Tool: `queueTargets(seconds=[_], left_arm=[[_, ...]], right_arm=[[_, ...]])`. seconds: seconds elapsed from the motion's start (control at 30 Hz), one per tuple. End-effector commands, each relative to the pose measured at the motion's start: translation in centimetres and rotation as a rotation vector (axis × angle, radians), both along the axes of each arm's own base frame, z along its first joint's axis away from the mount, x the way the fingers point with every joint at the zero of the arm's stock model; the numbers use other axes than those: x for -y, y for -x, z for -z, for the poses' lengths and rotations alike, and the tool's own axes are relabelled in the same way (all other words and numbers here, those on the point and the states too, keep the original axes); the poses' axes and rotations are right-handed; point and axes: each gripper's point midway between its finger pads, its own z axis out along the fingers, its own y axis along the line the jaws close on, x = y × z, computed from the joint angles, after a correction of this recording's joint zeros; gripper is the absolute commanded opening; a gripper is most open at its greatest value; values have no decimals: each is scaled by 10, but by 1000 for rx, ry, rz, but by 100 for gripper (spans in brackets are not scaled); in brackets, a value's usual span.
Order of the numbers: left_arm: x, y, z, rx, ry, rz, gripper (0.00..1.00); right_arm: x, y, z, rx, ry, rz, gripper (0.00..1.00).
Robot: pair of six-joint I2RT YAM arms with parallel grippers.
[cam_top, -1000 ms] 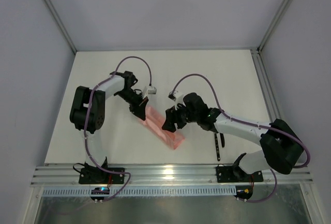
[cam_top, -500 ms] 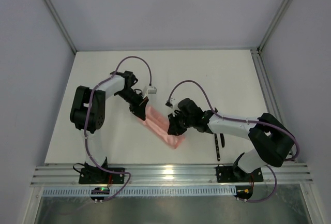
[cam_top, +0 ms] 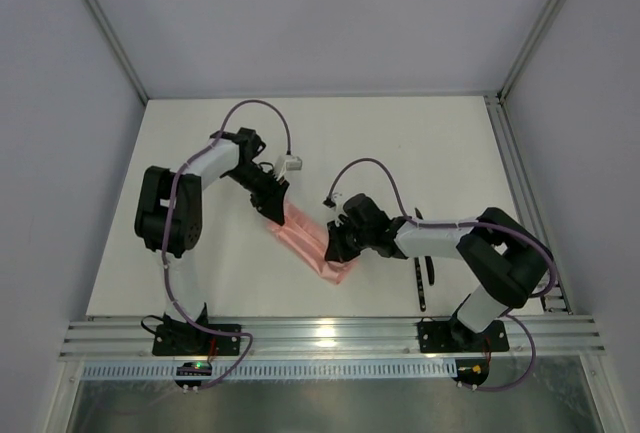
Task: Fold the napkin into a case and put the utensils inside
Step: Fold the 2/3-rectangle-folded napkin at the center of the board.
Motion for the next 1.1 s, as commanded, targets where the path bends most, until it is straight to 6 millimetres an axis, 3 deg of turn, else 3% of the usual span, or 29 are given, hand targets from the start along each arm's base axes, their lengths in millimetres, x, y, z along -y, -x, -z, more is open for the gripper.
queueTargets(seconds=[0.0, 0.27, 0.3, 0.4, 0.53, 0.57, 0.6, 0.63, 0.7, 0.73, 0.77, 0.8, 0.83, 0.87, 0.93, 0.97, 1.07], left_arm=[[4, -17, -42, 58, 74, -37, 39], [-11, -62, -75, 195, 10, -180, 45], [-13, -76, -74, 228, -29, -235, 45], [-11, -93, -61, 318, -141, -250, 45], [9, -96, -38, 316, -184, -180, 47], [10, -91, -30, 278, -168, -155, 47], [12, -86, -34, 249, -115, -135, 47], [17, -69, -41, 182, -25, -107, 49], [3, -65, -64, 253, 48, -76, 53], [-1, -64, -70, 301, 54, -59, 58], [-9, -59, -63, 340, 25, -27, 61], [-12, -57, -76, 414, 29, -14, 66], [-13, -55, -77, 451, 29, 3, 68], [-17, -48, -66, 482, 15, 59, 73], [-18, -36, -63, 523, 11, 128, 90], [-21, -21, -50, 499, 1, 166, 99], [-26, -14, -36, 579, -29, 264, 99]], right_arm=[[7, -1, 20, -4, 38, 23, 4], [6, -3, 15, 20, 25, 9, 4], [5, -4, 12, 27, 21, 9, 4], [2, -6, 8, 38, 13, 0, 4], [-2, -9, -3, 58, -10, -7, 4], [-4, -10, -6, 61, -22, -9, 4], [-6, -11, -9, 66, -30, -14, 4], [-6, -10, -10, 65, -29, -20, 4], [-8, -11, -10, 61, -29, -24, 4], [-8, -11, -8, 58, -31, -23, 4], [-8, -11, -7, 53, -33, -25, 4], [-8, -8, -4, 39, -37, -29, 4], [-8, -9, -3, 35, -42, -24, 4], [-6, -9, 0, 24, -38, -21, 4], [-7, -9, 1, 17, -52, -15, 4], [-7, -9, 1, 14, -56, -11, 4], [-8, -10, 1, 12, -61, -10, 4]])
